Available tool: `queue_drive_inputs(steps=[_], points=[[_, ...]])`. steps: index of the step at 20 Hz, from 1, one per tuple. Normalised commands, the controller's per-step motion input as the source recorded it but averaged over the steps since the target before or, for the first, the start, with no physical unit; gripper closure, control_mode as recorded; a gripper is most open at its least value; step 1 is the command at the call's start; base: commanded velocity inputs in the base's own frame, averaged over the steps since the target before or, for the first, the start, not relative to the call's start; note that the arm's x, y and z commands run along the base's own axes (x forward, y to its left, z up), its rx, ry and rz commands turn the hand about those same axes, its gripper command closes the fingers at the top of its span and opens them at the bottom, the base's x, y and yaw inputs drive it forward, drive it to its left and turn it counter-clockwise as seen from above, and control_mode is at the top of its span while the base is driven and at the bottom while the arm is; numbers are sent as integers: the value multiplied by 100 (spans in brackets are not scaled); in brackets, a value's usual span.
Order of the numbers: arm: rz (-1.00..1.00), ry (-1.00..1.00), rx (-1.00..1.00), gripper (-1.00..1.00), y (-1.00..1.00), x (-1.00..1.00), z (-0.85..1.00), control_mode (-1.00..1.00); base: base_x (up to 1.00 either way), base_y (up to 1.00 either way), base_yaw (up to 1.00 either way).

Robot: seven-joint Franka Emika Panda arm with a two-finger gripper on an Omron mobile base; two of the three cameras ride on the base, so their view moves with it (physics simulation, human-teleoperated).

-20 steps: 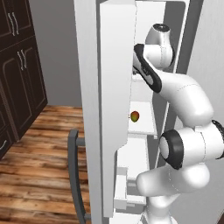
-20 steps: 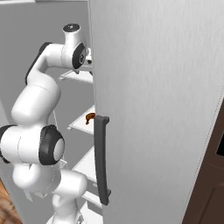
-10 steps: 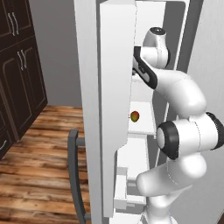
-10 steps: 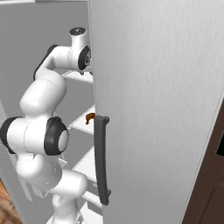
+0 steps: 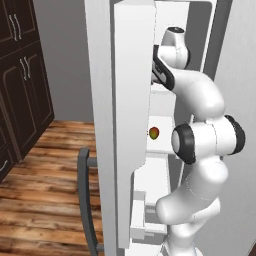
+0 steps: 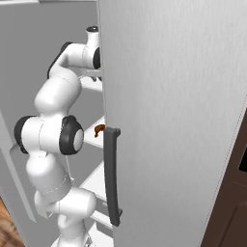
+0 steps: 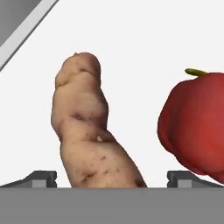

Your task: Take the potato and bell pepper from the highest rack and move them to the second highest rack where the mango and chicken drumstick are located, to maximize freezer space. Close the freezer door after rearranging.

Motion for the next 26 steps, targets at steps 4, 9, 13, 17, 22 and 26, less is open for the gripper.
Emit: queue_drive_inputs(steps=[4, 9, 13, 17, 22, 26], points=[[7, 8, 0, -100, 0, 24, -11, -100, 0, 0, 0], [7, 0, -3, 100, 5, 13, -34, -100, 0, 0, 0], [7, -11, -1, 100, 14, 9, -43, -100, 0, 0, 0], [7, -18, 0, 100, 5, -3, -22, -100, 0, 0, 0], [1, -25, 0, 100, 0, -42, -9, -100, 0, 0, 0], [0, -22, 0, 100, 0, -78, -3, -100, 0, 0, 0]])
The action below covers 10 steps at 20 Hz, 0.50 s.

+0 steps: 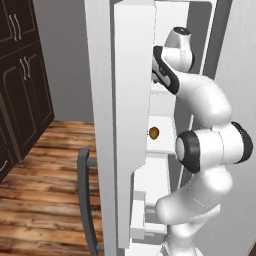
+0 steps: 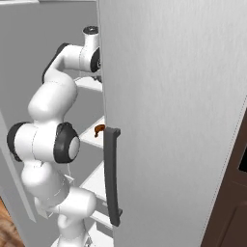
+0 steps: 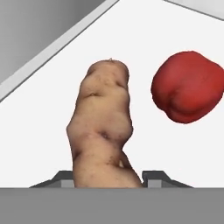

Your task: Take the potato and bell pepper from the highest rack and move them to the second highest rack where the mango and chicken drumstick are located, to maximize freezer space. Close the freezer door after rearranging.

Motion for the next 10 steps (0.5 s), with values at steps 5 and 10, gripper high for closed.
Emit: queue_drive_inputs(steps=[5, 10], points=[[0, -13, 0, 100, 0, -90, 2, -100, 0, 0, 0], [0, -14, 0, 100, 0, -97, 11, -100, 0, 0, 0]])
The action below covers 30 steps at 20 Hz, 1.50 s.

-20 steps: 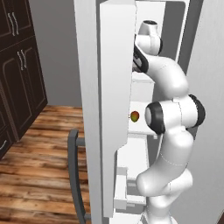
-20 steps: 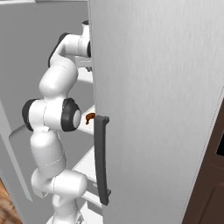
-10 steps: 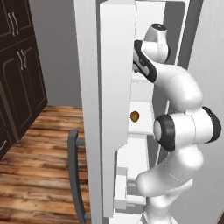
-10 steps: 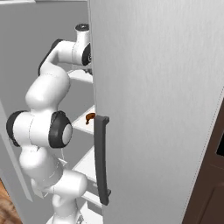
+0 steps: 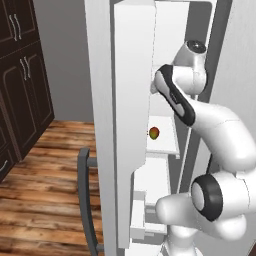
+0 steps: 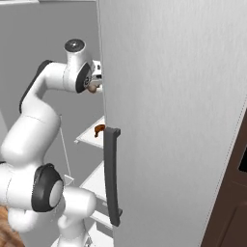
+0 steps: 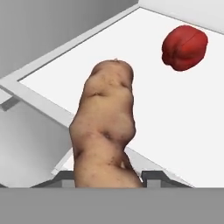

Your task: Take the potato and bell pepper from the highest rack and move them to the second highest rack where the mango and chicken drumstick are located, to maximize freezer space. Close the freezer door after rearranging.

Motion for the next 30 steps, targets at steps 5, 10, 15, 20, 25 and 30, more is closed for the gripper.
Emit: queue_drive_inputs(steps=[5, 10, 15, 20, 25, 30], points=[[3, -9, 0, 100, 0, -100, -1, -100, 0, 0, 0], [0, 0, -2, 100, 0, -65, -45, -100, 0, 0, 0], [0, 19, -14, 100, 0, -36, -68, -100, 0, 0, 0], [0, 28, -10, 100, 4, -1, -51, -100, 0, 0, 0], [6, 7, 0, 100, 0, 9, -44, -100, 0, 0, 0], [14, 5, 0, 100, 0, 23, -46, -100, 0, 0, 0]])
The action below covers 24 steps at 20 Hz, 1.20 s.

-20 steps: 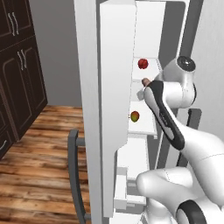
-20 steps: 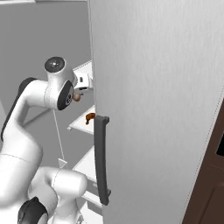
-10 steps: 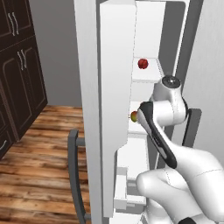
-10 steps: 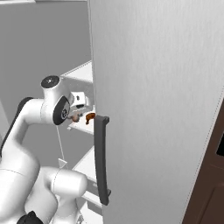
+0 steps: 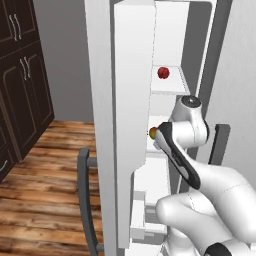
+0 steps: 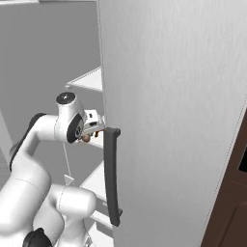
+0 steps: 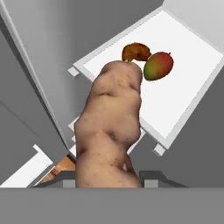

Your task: Take the potato and bell pepper from the highest rack and move them to the second highest rack where the mango and chicken drumstick are located, to maximize freezer space. Close the freezer door after rearranging.

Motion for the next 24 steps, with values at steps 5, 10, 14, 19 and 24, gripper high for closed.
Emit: queue_drive_inputs(steps=[5, 10, 14, 19, 24], points=[[4, 8, 0, 100, 0, 43, -34, -100, 0, 0, 0], [0, 4, 0, 100, 0, 56, -7, -100, 0, 0, 0], [0, 18, 0, 100, 4, 52, -11, -100, 0, 0, 0], [0, 15, 0, 100, 0, 45, -21, -100, 0, 0, 0], [1, 0, 0, 100, 0, 42, -42, -100, 0, 0, 0]])
